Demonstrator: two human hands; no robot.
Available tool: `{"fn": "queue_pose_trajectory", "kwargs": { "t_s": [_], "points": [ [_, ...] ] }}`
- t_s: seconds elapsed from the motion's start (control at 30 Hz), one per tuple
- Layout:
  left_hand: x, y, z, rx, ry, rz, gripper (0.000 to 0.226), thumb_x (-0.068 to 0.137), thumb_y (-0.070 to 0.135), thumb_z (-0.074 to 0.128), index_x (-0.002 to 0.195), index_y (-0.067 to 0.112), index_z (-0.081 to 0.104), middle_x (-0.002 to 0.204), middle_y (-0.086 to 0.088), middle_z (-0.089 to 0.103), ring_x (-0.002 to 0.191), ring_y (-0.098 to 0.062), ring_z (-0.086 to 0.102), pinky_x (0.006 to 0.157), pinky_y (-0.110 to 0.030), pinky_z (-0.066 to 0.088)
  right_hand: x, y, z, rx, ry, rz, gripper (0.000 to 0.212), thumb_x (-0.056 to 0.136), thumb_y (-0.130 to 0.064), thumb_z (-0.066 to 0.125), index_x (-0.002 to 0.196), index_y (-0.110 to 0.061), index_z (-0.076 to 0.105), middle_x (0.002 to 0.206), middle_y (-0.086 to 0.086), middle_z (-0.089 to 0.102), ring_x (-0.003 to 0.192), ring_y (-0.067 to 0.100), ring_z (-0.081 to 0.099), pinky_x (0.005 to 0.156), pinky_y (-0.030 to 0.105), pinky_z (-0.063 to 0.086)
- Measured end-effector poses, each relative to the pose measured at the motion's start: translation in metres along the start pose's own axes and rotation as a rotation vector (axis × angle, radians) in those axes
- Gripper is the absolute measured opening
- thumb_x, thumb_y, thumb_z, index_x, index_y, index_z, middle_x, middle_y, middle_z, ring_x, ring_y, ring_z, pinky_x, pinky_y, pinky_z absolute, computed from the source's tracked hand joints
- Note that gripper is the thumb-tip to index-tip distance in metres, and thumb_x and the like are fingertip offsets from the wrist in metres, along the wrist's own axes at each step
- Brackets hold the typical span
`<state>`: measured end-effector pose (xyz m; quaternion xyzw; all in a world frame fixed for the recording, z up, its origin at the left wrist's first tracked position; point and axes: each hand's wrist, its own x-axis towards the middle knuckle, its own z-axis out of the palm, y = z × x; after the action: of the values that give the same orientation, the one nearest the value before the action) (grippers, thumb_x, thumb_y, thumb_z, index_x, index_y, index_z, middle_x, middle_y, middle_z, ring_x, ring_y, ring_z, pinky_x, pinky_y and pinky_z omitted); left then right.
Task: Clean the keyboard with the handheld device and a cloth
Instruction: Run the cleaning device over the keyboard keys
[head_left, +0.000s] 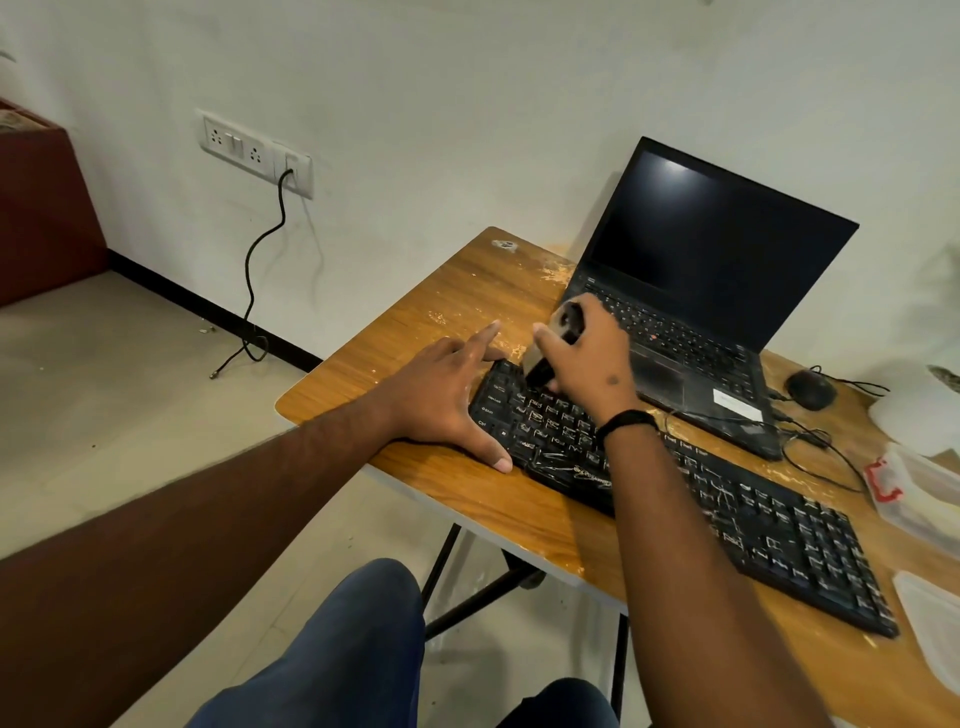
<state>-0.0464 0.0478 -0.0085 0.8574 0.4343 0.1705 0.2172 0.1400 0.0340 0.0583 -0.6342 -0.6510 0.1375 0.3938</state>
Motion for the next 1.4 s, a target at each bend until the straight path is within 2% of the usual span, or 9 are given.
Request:
{"fn": "queue_pose_trajectory", "kwargs": {
  "t_s": [0.13, 0.2, 0.33, 0.43, 0.57, 0.67, 0.9, 1.2, 1.4],
  "points": [
    [0.0, 0.0, 0.0, 0.005, 0.007, -0.008, 0.157, 0.044, 0.087, 0.078, 0.159, 0.033, -0.013, 0.162, -0.003, 0.032, 0.148, -0.023, 0.024, 0.118, -0.041, 0.024, 0.0, -0.01, 0.009, -0.014, -0.06, -0.138, 0.022, 0.092, -0.027, 0.067, 0.102, -0.015, 0.053, 0.089, -0.01, 0.053, 0.081, 0.011, 0.058, 0.064, 0.029, 0.055],
    [0.0, -0.001, 0.0, 0.002, 0.004, -0.013, 0.157, 0.042, 0.088, 0.078, 0.159, 0.034, -0.012, 0.162, -0.003, 0.031, 0.149, -0.024, 0.023, 0.119, -0.042, 0.024, 0.003, -0.001, -0.002, -0.044, -0.077, -0.096, 0.021, 0.092, -0.026, 0.067, 0.105, -0.017, 0.051, 0.094, -0.009, 0.054, 0.082, 0.006, 0.054, 0.066, 0.021, 0.051],
    [-0.001, 0.002, -0.002, -0.016, -0.004, -0.025, 0.156, 0.046, 0.079, 0.084, 0.16, 0.031, -0.011, 0.163, -0.005, 0.026, 0.149, -0.025, 0.022, 0.119, -0.041, 0.023, 0.009, 0.017, -0.029, -0.192, -0.091, 0.028, 0.025, 0.092, -0.026, 0.066, 0.109, -0.016, 0.05, 0.106, 0.0, 0.054, 0.095, 0.019, 0.056, 0.075, 0.028, 0.05],
    [-0.003, 0.005, -0.003, -0.017, 0.004, -0.014, 0.155, 0.048, 0.075, 0.086, 0.161, 0.028, -0.01, 0.163, -0.005, 0.026, 0.149, -0.025, 0.022, 0.119, -0.04, 0.021, 0.007, 0.013, -0.026, -0.205, -0.056, 0.021, 0.025, 0.093, -0.025, 0.064, 0.111, -0.013, 0.05, 0.1, -0.002, 0.052, 0.088, 0.015, 0.053, 0.065, 0.018, 0.044],
    [-0.002, 0.004, -0.002, -0.003, 0.002, 0.009, 0.156, 0.048, 0.08, 0.083, 0.16, 0.026, -0.011, 0.164, 0.002, 0.028, 0.15, -0.023, 0.021, 0.121, -0.042, 0.02, 0.002, -0.006, 0.0, -0.163, -0.038, -0.044, 0.024, 0.092, -0.028, 0.065, 0.107, -0.017, 0.05, 0.093, -0.005, 0.053, 0.086, 0.019, 0.061, 0.065, 0.025, 0.055],
    [-0.002, 0.002, -0.001, -0.006, 0.004, -0.008, 0.157, 0.045, 0.084, 0.081, 0.159, 0.031, -0.013, 0.163, -0.003, 0.03, 0.149, -0.023, 0.023, 0.12, -0.043, 0.024, -0.002, -0.015, 0.013, -0.032, -0.047, -0.09, 0.019, 0.093, -0.028, 0.064, 0.098, -0.018, 0.049, 0.09, -0.001, 0.055, 0.072, 0.028, 0.064, 0.047, 0.024, 0.051],
    [-0.003, 0.003, -0.003, -0.02, 0.001, -0.015, 0.156, 0.047, 0.077, 0.085, 0.16, 0.029, -0.011, 0.164, -0.005, 0.026, 0.149, -0.024, 0.022, 0.119, -0.041, 0.022, 0.002, 0.005, -0.016, -0.228, -0.024, 0.035, 0.023, 0.093, -0.027, 0.063, 0.107, -0.017, 0.049, 0.087, -0.011, 0.049, 0.082, 0.015, 0.056, 0.081, 0.04, 0.057],
    [0.0, -0.002, 0.001, -0.012, 0.02, 0.0, 0.158, 0.04, 0.091, 0.075, 0.16, 0.031, -0.009, 0.162, 0.001, 0.031, 0.147, -0.022, 0.026, 0.12, -0.044, 0.029, -0.003, -0.02, 0.023, -0.242, 0.033, -0.094, 0.026, 0.092, -0.032, 0.063, 0.109, -0.016, 0.051, 0.087, -0.003, 0.058, 0.076, 0.017, 0.058, 0.065, 0.027, 0.05],
    [0.0, -0.001, 0.001, -0.007, 0.019, 0.009, 0.159, 0.04, 0.09, 0.076, 0.159, 0.03, -0.01, 0.162, 0.001, 0.032, 0.148, -0.021, 0.024, 0.12, -0.042, 0.028, -0.005, -0.015, 0.014, -0.138, -0.005, -0.091, 0.023, 0.094, -0.028, 0.063, 0.109, -0.015, 0.051, 0.084, -0.01, 0.051, 0.069, 0.001, 0.05, 0.058, 0.013, 0.041]
  ]
}}
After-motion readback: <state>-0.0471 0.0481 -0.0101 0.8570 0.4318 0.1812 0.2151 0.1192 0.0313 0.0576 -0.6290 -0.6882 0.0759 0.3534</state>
